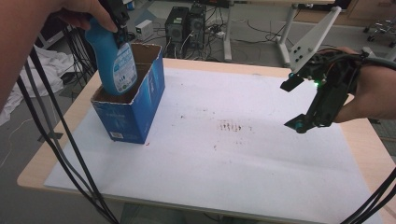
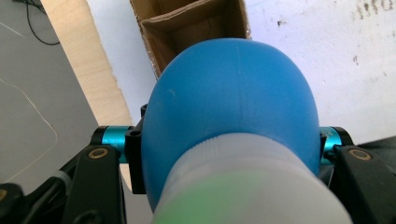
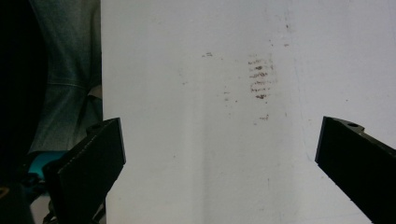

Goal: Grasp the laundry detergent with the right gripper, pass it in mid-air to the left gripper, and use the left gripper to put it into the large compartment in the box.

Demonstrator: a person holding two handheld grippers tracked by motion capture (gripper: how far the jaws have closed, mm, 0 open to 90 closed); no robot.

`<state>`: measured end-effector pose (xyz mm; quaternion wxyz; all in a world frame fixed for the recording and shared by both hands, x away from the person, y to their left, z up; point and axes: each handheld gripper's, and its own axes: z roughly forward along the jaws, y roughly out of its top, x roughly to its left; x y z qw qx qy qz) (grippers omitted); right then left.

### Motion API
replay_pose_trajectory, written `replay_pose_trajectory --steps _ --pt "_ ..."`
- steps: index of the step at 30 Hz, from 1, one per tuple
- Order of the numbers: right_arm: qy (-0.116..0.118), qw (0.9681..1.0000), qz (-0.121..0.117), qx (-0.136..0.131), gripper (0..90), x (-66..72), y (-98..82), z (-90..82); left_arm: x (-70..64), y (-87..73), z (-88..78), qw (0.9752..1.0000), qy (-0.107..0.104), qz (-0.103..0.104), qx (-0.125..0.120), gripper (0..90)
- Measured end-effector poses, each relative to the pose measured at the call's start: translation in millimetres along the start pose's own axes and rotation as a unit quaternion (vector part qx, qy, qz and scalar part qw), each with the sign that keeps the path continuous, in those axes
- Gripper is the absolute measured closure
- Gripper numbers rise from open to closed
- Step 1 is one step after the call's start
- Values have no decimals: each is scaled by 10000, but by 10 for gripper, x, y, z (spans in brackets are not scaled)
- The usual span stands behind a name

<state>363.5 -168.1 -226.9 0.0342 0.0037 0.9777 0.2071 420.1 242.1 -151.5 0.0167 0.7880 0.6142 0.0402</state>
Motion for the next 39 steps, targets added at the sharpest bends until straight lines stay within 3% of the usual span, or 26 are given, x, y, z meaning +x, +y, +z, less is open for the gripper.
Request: replay_pose_trajectory --steps 6,14,23,26,32,37,39 --pt "0 9999 33 113 7 2 -35 -43 30 31 222 9999 -57 -106 84 395" --pt "-21 9999 37 158 7 10 -51 -58 -9 66 555 9997 -166 -46 144 395" --pt "-73 9999 60 135 7 22 -82 -73 -22 54 903 9987 -271 349 266 395" --pt "-73 9999 73 136 7 25 -98 -74 -38 45 991 9961 -256 794 298 395" --pt "-89 9998 94 137 8 44 -124 -63 -59 35 1093 9902 -163 1331 392 395" --pt "-111 9998 98 133 8 53 -126 -70 -71 10 1166 9821 -128 1827 432 395" --pt "-116 9998 85 113 8 56 -125 -72 -72 2 1190 9804 -121 1925 406 395"
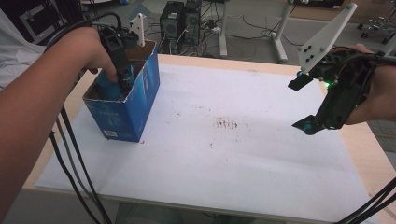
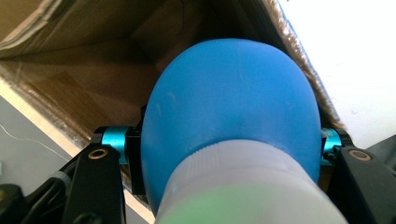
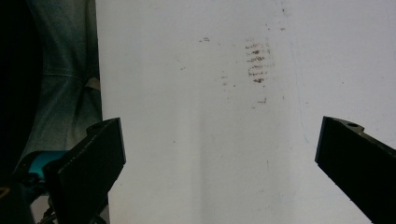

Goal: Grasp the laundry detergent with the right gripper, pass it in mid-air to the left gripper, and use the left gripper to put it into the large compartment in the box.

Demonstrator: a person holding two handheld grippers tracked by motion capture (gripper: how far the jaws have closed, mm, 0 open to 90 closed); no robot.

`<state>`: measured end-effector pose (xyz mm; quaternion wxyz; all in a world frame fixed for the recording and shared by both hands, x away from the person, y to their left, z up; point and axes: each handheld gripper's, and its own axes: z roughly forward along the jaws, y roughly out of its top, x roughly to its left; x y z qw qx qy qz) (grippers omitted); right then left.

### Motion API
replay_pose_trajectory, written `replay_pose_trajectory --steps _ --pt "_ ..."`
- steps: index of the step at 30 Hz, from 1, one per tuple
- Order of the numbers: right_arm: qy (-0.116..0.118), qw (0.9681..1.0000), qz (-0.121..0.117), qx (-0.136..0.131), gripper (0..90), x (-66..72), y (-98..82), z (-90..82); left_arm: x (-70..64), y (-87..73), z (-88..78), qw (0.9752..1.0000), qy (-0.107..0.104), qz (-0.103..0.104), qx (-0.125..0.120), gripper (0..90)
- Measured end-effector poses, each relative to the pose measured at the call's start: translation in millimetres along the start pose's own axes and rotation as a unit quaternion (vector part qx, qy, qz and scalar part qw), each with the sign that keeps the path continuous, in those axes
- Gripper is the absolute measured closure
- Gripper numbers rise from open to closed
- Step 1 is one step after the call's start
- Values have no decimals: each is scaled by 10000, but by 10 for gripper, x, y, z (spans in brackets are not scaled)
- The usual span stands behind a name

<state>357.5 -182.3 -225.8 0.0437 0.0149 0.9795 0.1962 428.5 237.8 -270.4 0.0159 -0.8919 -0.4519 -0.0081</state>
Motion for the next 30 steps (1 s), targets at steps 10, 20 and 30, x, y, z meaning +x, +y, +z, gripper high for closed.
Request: replay_pose_trajectory --steps 10,20,30 --pt "-6 10000 30 31 8 5 -7 -5 -1 -30 139 9965 13 836 5 394" --pt "-15 10000 13 36 8 7 3 -7 12 -46 249 9934 -58 1135 -119 392" --pt "-22 10000 52 51 8 2 0 -6 40 -58 247 9931 -56 1167 -84 382"
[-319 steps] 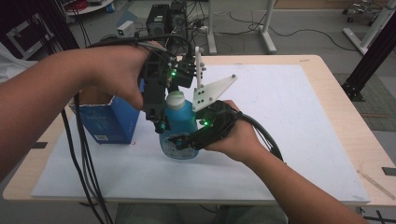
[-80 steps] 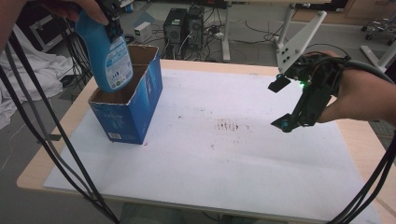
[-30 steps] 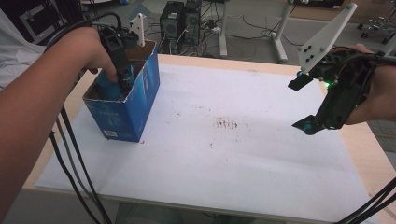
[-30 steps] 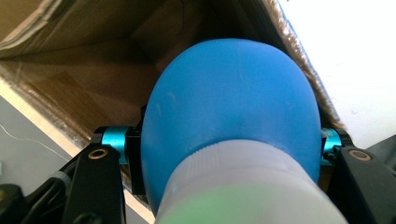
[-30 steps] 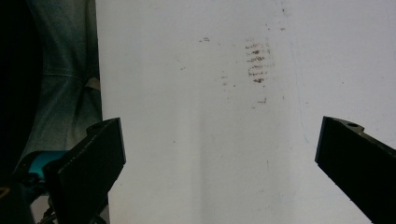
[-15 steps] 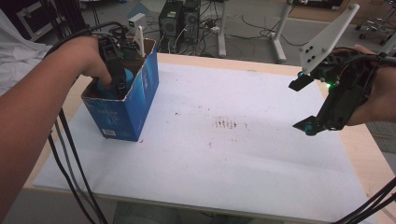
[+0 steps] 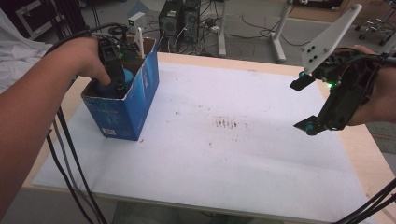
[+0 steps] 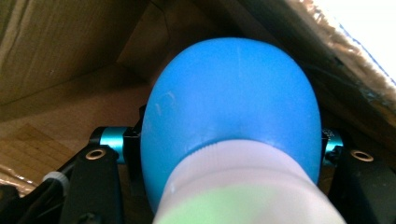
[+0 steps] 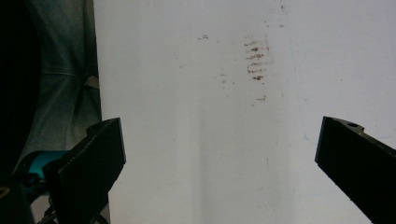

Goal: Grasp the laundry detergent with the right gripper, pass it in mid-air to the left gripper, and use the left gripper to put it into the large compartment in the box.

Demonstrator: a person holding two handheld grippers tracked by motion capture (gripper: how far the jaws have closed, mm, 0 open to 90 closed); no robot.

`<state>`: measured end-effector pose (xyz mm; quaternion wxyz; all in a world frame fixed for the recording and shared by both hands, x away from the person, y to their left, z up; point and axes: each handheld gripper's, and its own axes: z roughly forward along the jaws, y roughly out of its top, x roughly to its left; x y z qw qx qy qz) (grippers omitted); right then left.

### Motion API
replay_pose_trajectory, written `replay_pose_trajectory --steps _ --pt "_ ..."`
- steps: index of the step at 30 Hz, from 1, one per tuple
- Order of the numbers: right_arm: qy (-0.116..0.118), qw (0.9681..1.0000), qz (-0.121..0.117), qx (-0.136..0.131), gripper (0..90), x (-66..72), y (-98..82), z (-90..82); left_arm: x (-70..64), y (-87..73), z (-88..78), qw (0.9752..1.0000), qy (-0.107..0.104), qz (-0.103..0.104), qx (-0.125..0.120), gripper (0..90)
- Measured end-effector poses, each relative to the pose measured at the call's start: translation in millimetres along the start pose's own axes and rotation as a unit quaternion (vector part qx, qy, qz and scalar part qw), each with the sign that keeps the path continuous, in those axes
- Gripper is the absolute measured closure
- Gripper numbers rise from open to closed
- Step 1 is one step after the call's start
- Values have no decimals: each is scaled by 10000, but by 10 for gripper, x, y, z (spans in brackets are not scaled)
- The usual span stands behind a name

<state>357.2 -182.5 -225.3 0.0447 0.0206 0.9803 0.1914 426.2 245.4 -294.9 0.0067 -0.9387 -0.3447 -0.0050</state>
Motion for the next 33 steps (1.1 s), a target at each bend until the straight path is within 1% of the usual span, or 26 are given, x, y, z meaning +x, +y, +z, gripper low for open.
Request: replay_pose_trajectory --steps 1,3,6,8,12,14,17,18,20,22,24,27,28,33 --pt "-4 10000 -5 9 8 -1 0 2 0 3 -8 10000 39 -34 53 370" --pt "2 10000 -11 20 8 -2 3 4 -2 1 -33 10000 62 2 77 351" --pt "-1 10000 -24 14 8 4 5 6 -3 -14 -80 10000 37 15 33 336" --pt "-9 10000 -41 15 8 4 4 6 1 -24 -107 10000 48 55 54 324" --pt "-23 10000 -42 -11 8 3 1 1 -11 -32 -150 10000 46 56 38 303" --pt "-24 10000 -38 -14 8 6 1 1 -21 -28 -186 10000 53 46 -19 302" --pt "-19 10000 -62 25 8 11 1 2 -26 -24 -216 10000 52 56 8 288" --pt "-18 10000 -55 36 8 15 0 3 -32 -22 -231 10000 52 34 1 270" --pt "-18 10000 -64 34 8 16 -2 2 -34 -20 -279 10000 76 -7 -15 259" --pt "-21 10000 -73 -2 8 12 -6 1 -31 -18 -337 9999 108 -2 -14 250" --pt "-30 10000 -58 23 8 14 -9 -5 -36 -21 -391 9999 129 -53 -22 224" --pt "-18 10000 -53 27 8 10 -14 -6 -44 -24 -486 9998 161 -81 -70 221" --pt "-21 10000 -54 30 8 10 -15 -6 -50 -22 -522 9998 189 -69 -59 207" --pt "1 10000 -69 31 8 12 -8 -3 -84 -15 -662 9997 197 -47 -105 196"
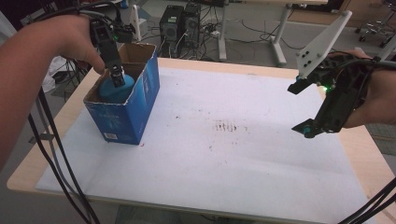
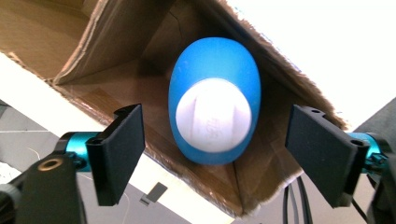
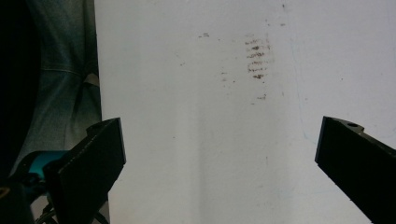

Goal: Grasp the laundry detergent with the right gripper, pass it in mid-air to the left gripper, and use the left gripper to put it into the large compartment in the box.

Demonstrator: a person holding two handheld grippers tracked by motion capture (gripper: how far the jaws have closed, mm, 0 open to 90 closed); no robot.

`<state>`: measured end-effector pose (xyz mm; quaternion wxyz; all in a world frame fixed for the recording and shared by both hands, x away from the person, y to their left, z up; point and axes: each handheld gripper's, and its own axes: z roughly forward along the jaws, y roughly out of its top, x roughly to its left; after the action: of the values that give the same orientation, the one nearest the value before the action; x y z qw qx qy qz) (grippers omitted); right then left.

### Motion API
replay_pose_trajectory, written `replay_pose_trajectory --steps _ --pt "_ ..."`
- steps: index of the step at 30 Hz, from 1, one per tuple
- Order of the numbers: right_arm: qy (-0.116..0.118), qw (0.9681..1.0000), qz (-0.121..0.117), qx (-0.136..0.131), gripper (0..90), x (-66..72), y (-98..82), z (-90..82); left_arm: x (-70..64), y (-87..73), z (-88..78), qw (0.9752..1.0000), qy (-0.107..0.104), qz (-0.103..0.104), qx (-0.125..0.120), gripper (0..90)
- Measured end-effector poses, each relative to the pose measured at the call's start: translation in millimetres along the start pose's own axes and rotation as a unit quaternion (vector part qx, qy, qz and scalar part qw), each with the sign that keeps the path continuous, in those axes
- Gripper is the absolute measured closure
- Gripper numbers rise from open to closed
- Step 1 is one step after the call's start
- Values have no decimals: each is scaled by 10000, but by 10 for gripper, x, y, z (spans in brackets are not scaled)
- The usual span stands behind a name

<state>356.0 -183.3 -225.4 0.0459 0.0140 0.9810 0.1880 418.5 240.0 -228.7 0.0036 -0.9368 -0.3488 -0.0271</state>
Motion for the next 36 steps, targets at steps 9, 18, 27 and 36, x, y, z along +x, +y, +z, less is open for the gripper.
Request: replay_pose_trajectory --steps 9,18,27,36 --pt "36 10000 -5 33 8 1 9 -6 -144 69 -237 9997 8 258 -57 146" --pt "81 9998 36 185 8 -6 -4 -7 -421 251 -379 9959 -261 847 -182 115" --pt "115 9994 24 313 8 -45 8 -48 -638 450 -408 9906 -473 1265 -213 61" --pt "212 9982 40 555 8 -109 -16 -38 -806 574 -373 9819 -645 1771 -200 16"
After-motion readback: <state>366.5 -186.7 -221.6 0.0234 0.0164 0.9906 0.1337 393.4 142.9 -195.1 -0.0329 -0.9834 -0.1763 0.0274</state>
